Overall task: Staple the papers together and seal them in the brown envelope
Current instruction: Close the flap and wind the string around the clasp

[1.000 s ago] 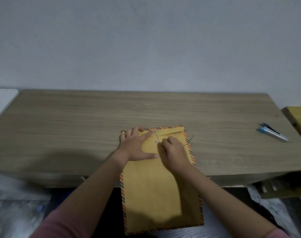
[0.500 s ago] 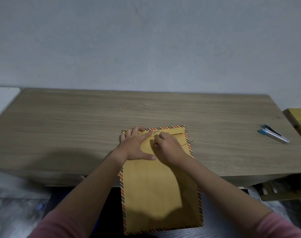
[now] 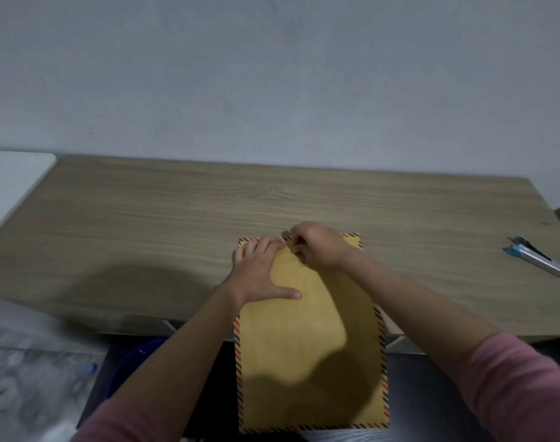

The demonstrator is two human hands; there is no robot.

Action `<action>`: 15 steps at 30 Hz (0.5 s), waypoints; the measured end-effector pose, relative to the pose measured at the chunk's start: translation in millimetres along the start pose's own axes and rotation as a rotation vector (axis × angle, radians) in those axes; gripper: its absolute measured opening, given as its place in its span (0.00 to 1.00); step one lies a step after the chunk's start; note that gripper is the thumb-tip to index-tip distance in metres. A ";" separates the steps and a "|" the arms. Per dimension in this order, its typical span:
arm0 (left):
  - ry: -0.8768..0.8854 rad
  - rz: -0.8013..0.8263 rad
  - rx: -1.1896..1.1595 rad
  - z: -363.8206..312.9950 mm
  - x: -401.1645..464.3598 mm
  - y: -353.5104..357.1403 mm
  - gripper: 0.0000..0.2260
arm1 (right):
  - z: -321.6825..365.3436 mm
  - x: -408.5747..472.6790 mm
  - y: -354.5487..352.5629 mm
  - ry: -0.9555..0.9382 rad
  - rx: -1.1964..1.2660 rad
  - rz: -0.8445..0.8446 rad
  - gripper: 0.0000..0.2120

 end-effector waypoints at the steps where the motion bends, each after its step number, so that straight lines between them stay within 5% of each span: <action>1: 0.001 -0.005 -0.001 0.3 0.2 0.2 0.49 | -2.7 0.9 -1.9 0.021 0.029 0.010 0.03; 15: 0.001 -0.018 -0.011 0.4 1.3 0.6 0.50 | -22.0 -19.6 -34.9 0.162 0.311 0.099 0.07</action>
Point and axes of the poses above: each hand's wrist, its own x-axis towards the middle knuckle, its own y-axis out of the palm, z = x × y, the point moved 1 cm from there along x, towards the middle knuckle, and after that the axes turned 1 degree about y, right-handed, at the moved point
